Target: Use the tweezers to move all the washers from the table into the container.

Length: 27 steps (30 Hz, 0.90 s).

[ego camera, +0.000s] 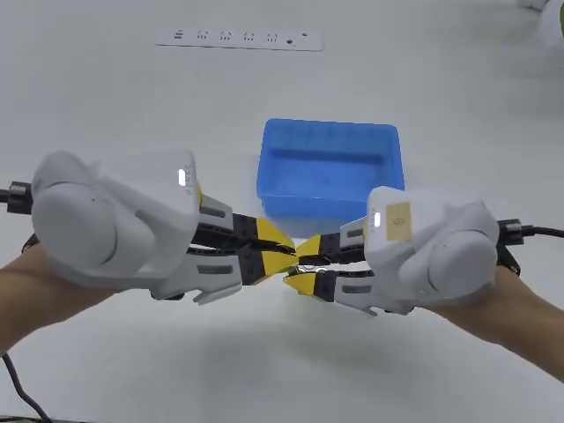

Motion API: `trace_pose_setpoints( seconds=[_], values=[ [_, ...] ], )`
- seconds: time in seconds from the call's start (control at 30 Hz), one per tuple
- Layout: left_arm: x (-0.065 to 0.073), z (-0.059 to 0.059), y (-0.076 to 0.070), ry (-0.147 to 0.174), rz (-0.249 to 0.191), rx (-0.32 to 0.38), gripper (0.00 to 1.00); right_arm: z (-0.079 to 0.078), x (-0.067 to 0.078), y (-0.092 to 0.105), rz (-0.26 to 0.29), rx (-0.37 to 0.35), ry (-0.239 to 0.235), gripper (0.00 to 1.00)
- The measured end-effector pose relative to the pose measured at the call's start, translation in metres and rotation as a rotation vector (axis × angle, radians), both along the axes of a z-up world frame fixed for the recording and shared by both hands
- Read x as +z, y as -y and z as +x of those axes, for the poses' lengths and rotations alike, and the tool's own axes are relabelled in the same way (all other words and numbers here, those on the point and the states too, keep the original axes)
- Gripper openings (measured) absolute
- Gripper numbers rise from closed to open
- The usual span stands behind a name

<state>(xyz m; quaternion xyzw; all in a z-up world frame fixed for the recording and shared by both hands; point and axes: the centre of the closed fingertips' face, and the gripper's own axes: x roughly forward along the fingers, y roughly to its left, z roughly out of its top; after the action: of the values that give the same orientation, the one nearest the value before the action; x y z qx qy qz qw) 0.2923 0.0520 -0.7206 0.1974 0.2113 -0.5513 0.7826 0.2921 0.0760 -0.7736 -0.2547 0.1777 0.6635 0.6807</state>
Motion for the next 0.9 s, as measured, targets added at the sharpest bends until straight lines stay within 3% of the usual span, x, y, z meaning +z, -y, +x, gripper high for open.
trace_pose_setpoints(
  seconds=[0.23,0.57,0.9],
  values=[
    [0.0001,0.0028,0.001,-0.002,-0.005,0.003,0.07,0.0018,-0.0002,0.0001,0.007,-0.007,-0.017,0.11],
    [0.0003,0.0038,0.0055,-0.008,-0.014,-0.006,0.06,0.0011,-0.0056,0.0022,-0.032,0.058,-0.01,0.11],
    [0.0004,0.005,0.004,-0.017,-0.015,0.005,0.07,0.0023,-0.0079,0.0014,-0.016,0.066,-0.04,0.1]
  ],
)
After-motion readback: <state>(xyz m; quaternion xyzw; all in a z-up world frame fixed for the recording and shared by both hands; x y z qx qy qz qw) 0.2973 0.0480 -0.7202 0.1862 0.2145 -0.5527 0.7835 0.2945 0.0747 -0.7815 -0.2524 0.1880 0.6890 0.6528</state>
